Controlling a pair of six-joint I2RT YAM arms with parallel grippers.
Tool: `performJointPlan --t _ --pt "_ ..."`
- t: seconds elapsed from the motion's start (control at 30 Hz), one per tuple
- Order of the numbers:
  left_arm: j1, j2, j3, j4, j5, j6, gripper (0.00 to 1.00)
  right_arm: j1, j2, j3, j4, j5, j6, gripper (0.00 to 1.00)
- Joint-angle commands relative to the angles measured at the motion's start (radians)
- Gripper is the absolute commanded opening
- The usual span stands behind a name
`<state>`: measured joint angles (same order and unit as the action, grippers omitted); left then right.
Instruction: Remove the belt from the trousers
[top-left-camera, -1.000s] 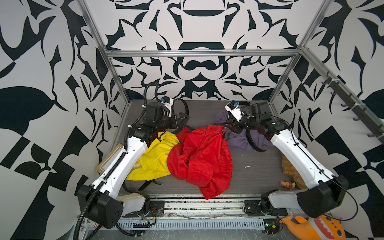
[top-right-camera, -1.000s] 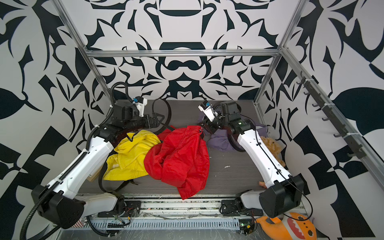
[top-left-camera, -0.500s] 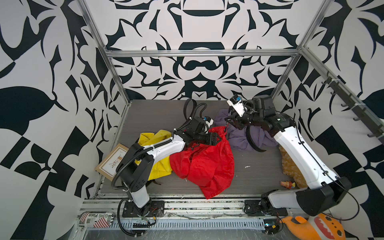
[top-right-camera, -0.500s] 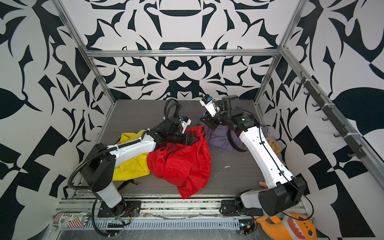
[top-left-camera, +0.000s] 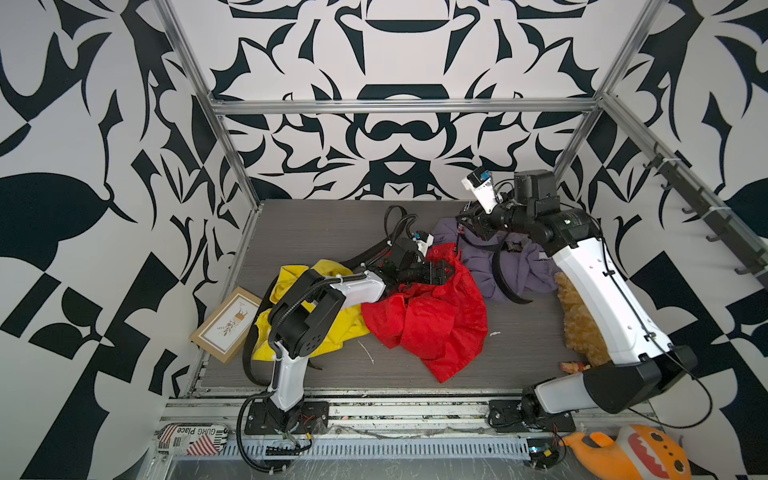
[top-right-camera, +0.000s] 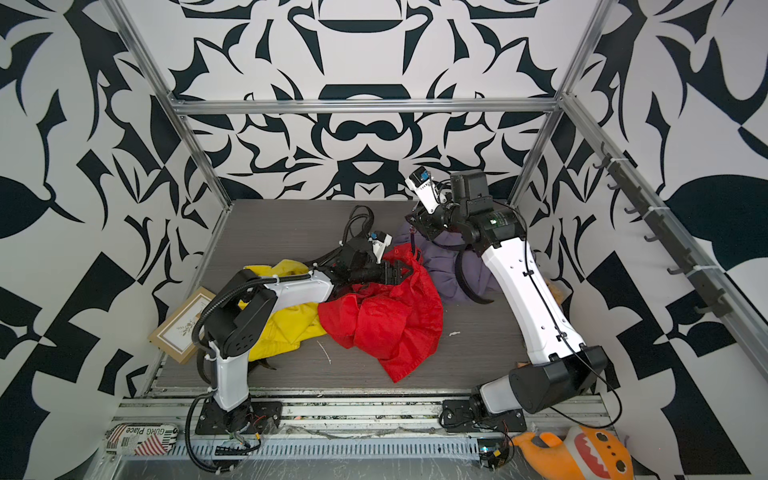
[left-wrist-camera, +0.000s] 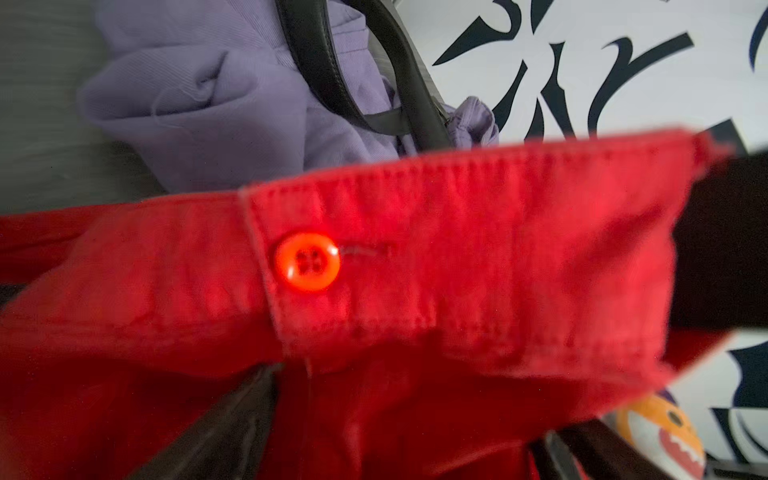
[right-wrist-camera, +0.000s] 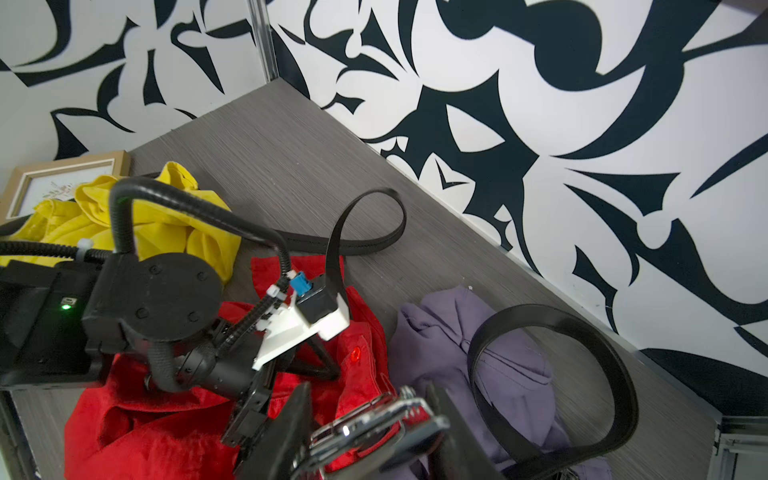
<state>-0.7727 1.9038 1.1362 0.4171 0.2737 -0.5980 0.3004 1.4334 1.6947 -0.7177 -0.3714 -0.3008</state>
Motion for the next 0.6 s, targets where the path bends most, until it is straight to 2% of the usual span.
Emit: performJointPlan --t 0.0,0.17,0.33,0.5,0.57 --pt "-0.026 -0.124 -0.068 0.111 -0.085 0.080 0.99 0.011 -0.072 0.049 0.143 -0.067 0.051 0.00" --pt "-0.091 -0.174 -0.061 0.197 -0.141 0.148 0.99 0.030 -0.093 -0.009 0.197 -0.074 0.098 0.00" --pt "-0.108 -0.157 -0.040 0.284 -0.244 0.116 1.00 0.055 -0.098 -0.027 0.205 -0.072 0.108 0.00" --pt "-0.109 -0.168 -0.036 0.336 -0.320 0.106 0.88 0.060 -0.106 -0.036 0.196 -0.073 0.107 0.00" --pt "-0.108 -0.182 -0.044 0.343 -0.345 0.107 0.86 0.060 -0.108 -0.042 0.196 -0.068 0.106 0.00"
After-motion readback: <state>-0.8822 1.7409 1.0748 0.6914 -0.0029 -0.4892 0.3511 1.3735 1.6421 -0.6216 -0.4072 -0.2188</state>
